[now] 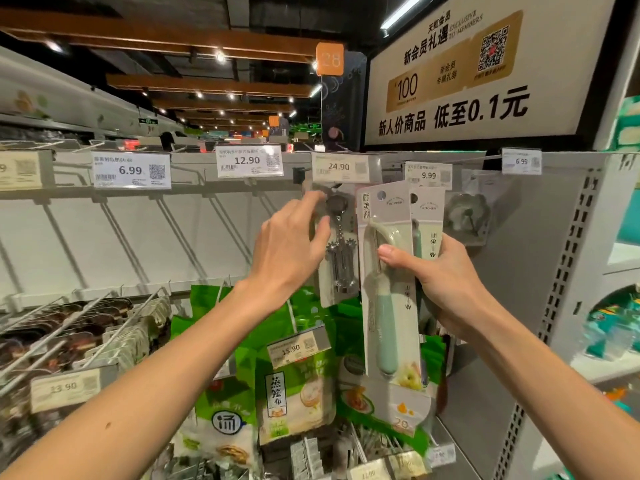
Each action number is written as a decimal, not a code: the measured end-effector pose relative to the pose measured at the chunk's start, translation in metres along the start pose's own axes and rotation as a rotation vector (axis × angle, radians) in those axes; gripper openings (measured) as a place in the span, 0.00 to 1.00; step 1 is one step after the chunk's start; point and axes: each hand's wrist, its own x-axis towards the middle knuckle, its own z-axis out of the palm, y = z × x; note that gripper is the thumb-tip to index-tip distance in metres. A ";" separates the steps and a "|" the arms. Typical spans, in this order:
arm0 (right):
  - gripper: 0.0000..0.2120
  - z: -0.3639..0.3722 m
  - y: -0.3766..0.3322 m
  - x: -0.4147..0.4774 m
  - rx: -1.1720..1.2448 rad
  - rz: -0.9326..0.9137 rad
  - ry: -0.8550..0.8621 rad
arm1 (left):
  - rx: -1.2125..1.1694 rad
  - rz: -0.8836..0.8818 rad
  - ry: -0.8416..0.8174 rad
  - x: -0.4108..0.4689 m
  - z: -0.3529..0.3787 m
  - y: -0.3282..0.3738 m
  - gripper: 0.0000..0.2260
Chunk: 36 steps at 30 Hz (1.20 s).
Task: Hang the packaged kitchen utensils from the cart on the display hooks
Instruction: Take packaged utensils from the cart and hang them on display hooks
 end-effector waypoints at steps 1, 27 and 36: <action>0.18 0.001 -0.001 -0.002 0.015 -0.003 -0.023 | -0.085 -0.035 -0.043 -0.006 -0.004 0.006 0.10; 0.11 0.153 0.028 -0.023 0.171 0.166 -0.305 | -0.735 -0.819 -0.088 -0.080 -0.141 -0.044 0.13; 0.09 0.187 0.019 -0.016 0.159 0.147 -0.207 | -0.722 -0.713 -0.244 -0.068 -0.156 -0.085 0.11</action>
